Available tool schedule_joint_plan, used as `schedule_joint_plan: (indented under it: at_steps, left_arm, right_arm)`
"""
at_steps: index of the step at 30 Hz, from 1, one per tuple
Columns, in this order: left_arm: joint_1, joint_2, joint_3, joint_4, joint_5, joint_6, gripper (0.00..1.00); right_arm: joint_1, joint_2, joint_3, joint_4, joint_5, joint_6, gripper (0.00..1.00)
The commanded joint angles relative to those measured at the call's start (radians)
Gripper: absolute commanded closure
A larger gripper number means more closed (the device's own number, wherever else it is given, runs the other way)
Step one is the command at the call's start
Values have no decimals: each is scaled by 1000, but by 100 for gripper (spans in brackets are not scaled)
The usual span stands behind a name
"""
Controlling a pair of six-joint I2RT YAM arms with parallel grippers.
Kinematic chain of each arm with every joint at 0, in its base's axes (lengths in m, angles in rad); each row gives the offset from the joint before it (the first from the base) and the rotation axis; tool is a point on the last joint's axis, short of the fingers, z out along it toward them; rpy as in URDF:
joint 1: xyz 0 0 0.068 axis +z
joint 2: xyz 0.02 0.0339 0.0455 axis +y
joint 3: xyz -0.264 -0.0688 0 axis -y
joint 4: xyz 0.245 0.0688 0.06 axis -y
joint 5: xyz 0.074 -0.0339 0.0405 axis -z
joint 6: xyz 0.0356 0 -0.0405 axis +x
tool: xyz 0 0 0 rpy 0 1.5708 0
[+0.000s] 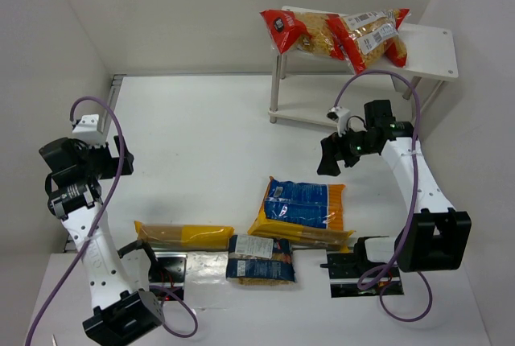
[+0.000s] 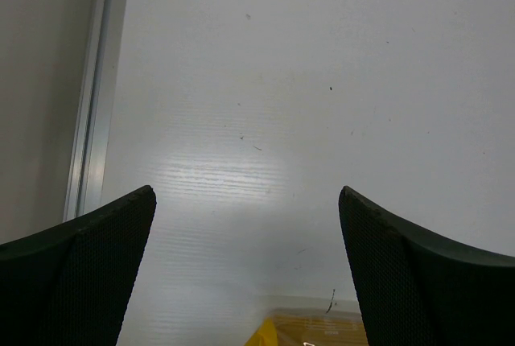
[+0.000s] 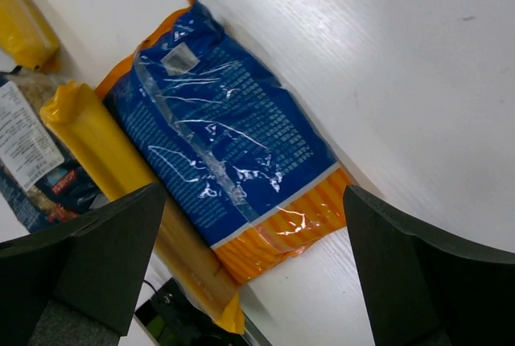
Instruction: Place and organize the pasta boxes and bags onto the shelf
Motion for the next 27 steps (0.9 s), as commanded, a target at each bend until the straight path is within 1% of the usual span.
schedule_joint_plan:
  at_steps: [1, 2, 5, 8, 9, 12, 14, 18, 22, 25, 26, 27]
  left_arm:
    - [8, -14, -3, 30, 21, 20, 0]
    - [8, -14, -3, 30, 21, 20, 0]
    - [8, -24, -3, 30, 21, 20, 0]
    - [8, -24, -3, 30, 21, 20, 0]
    - [8, -24, -3, 30, 21, 20, 0]
    - [17, -24, -3, 30, 21, 20, 0]
    - [26, -24, -3, 30, 30, 20, 0]
    - [37, -24, -3, 30, 30, 29, 0]
    - [46, -33, -3, 30, 30, 29, 0]
    - [46, -33, -3, 30, 30, 29, 0]
    - [55, -33, -3, 30, 39, 29, 0]
    - [55, -33, -3, 30, 39, 29, 0]
  right_arm:
    - [74, 31, 61, -118, -62, -142, 0]
    - [147, 53, 84, -140, -62, -171, 0]
    - [240, 77, 117, -175, -34, -180, 0]
    - [410, 120, 133, -197, 99, -156, 0]
    - [520, 146, 133, -197, 197, -141, 0]
    - [646, 182, 133, -197, 265, -116, 0]
    - [678, 205, 133, -221, 265, -125, 0]
    - [749, 274, 142, -315, 190, -174, 0]
    - [881, 274, 142, -306, 199, -156, 0]
    - [904, 309, 142, -296, 189, -145, 5]
    - [918, 337, 142, -296, 173, -154, 9]
    - [918, 350, 142, -296, 162, -154, 11]
